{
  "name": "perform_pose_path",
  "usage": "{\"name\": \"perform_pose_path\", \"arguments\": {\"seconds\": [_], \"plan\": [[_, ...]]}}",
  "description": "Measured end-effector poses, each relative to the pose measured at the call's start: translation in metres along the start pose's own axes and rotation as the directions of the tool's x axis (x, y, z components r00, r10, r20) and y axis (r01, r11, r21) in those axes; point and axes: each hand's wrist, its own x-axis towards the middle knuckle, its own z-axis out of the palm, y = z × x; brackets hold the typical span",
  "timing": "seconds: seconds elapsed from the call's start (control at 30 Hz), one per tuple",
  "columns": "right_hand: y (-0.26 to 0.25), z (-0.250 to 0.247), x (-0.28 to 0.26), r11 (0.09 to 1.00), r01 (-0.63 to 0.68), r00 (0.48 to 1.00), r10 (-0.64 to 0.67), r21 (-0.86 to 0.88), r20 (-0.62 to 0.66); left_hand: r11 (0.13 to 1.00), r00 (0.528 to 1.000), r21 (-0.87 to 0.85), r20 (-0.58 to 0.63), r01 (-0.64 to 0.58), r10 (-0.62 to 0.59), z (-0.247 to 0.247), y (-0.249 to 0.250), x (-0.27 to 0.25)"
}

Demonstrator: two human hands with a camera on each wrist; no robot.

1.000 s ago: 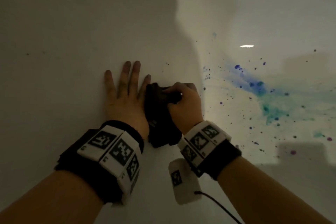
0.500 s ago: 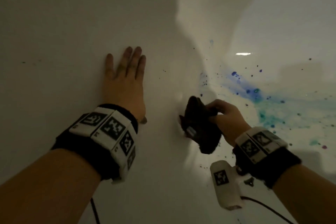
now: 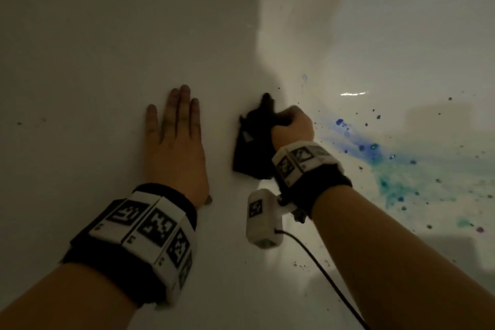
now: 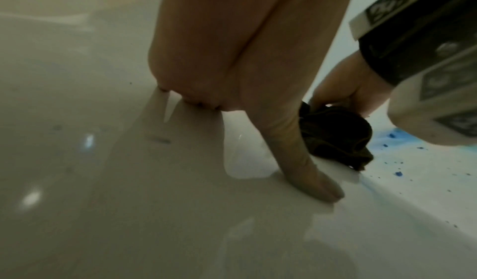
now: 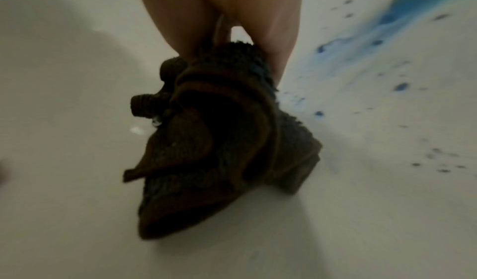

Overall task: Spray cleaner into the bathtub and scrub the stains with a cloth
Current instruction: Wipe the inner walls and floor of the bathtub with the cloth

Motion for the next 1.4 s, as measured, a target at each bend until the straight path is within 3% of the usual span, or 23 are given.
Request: {"name": "perform_pose_path", "arguments": {"seconds": [0.07, 0.13, 0.2, 0.27, 0.3, 0.33, 0.4, 0.43, 0.47, 0.57, 0.63, 0.7, 0.8, 0.93, 1.03, 1.1, 1.23, 1.33, 1.4], "plan": [[0.023, -0.015, 0.01, 0.988, -0.141, 0.989, 0.144, -0.063, 0.03, 1.0, 1.0, -0.007, -0.001, -0.003, 0.003, 0.0, 0.001, 0.001], [0.04, -0.03, 0.004, 0.967, -0.181, 0.978, 0.196, -0.178, 0.072, 1.0, 1.0, -0.016, -0.01, -0.007, 0.007, 0.001, 0.0, 0.0], [0.042, -0.047, -0.016, 0.97, -0.122, 0.989, 0.138, -0.211, 0.059, 1.0, 1.0, -0.019, -0.025, -0.015, 0.015, 0.002, -0.001, 0.001], [0.034, -0.066, -0.05, 0.981, 0.037, 0.981, 0.001, -0.19, 0.196, 1.0, 1.0, -0.021, -0.021, -0.015, 0.015, 0.002, 0.0, 0.0], [0.029, -0.073, -0.072, 0.978, 0.101, 0.945, -0.038, -0.18, 0.324, 1.0, 1.0, -0.017, -0.022, -0.012, 0.012, 0.002, 0.0, 0.001], [0.025, -0.078, -0.093, 0.971, 0.158, 0.878, -0.055, -0.18, 0.475, 1.0, 1.0, -0.012, -0.026, -0.007, 0.007, 0.002, 0.001, 0.001], [0.04, -0.068, -0.138, 0.942, 0.214, 0.664, 0.054, -0.259, 0.746, 1.0, 1.0, -0.005, -0.029, -0.004, 0.004, 0.002, 0.003, 0.001], [0.053, -0.057, -0.156, 0.93, 0.22, 0.582, 0.118, -0.296, 0.805, 1.0, 1.0, -0.003, -0.029, -0.004, 0.004, 0.002, 0.003, 0.001], [0.067, -0.046, -0.17, 0.886, 0.329, 0.52, 0.121, -0.328, 0.846, 1.0, 1.0, 0.0, -0.028, -0.003, 0.003, 0.001, 0.003, 0.0], [0.094, -0.027, -0.179, 0.837, 0.426, 0.584, 0.036, -0.344, 0.811, 1.0, 1.0, 0.007, -0.017, 0.0, 0.0, 0.0, 0.005, -0.001], [0.091, -0.025, -0.167, 0.861, 0.425, 0.58, -0.022, -0.279, 0.815, 1.0, 1.0, 0.015, -0.014, 0.014, -0.013, -0.002, 0.006, -0.001], [0.081, -0.028, -0.143, 0.868, 0.389, 0.704, -0.064, -0.309, 0.708, 1.0, 1.0, 0.02, -0.016, 0.001, 0.0, -0.002, 0.009, 0.0], [0.069, -0.035, -0.085, 0.857, 0.345, 0.827, -0.085, -0.382, 0.555, 0.994, 0.993, 0.004, -0.034, -0.113, 0.113, -0.002, 0.018, 0.012], [0.039, -0.065, -0.013, 0.866, 0.231, 0.954, -0.112, -0.442, 0.279, 0.993, 0.993, -0.018, -0.024, -0.119, 0.119, -0.007, 0.029, 0.026], [0.009, -0.097, 0.034, 0.811, 0.186, 0.983, -0.161, -0.554, 0.093, 0.989, 0.989, -0.046, -0.031, -0.143, 0.142, -0.004, 0.026, 0.028], [-0.009, -0.115, 0.062, 0.802, 0.123, 0.974, -0.212, -0.584, -0.085, 0.984, 0.986, -0.068, -0.035, -0.166, 0.164, -0.002, 0.025, 0.029], [-0.044, -0.117, 0.097, 0.908, 0.048, 0.923, -0.199, -0.416, -0.328, 0.982, 0.986, -0.086, -0.003, -0.168, 0.168, -0.003, 0.027, 0.032], [-0.052, -0.084, 0.106, 0.965, 0.077, 0.946, -0.151, -0.252, -0.286, 0.984, 0.987, -0.083, 0.015, -0.159, 0.16, -0.003, 0.031, 0.033], [-0.052, -0.049, 0.097, 0.946, 0.207, 0.954, -0.252, -0.25, -0.161, 0.987, 0.989, -0.074, 0.028, -0.143, 0.146, -0.004, 0.033, 0.034]]}}
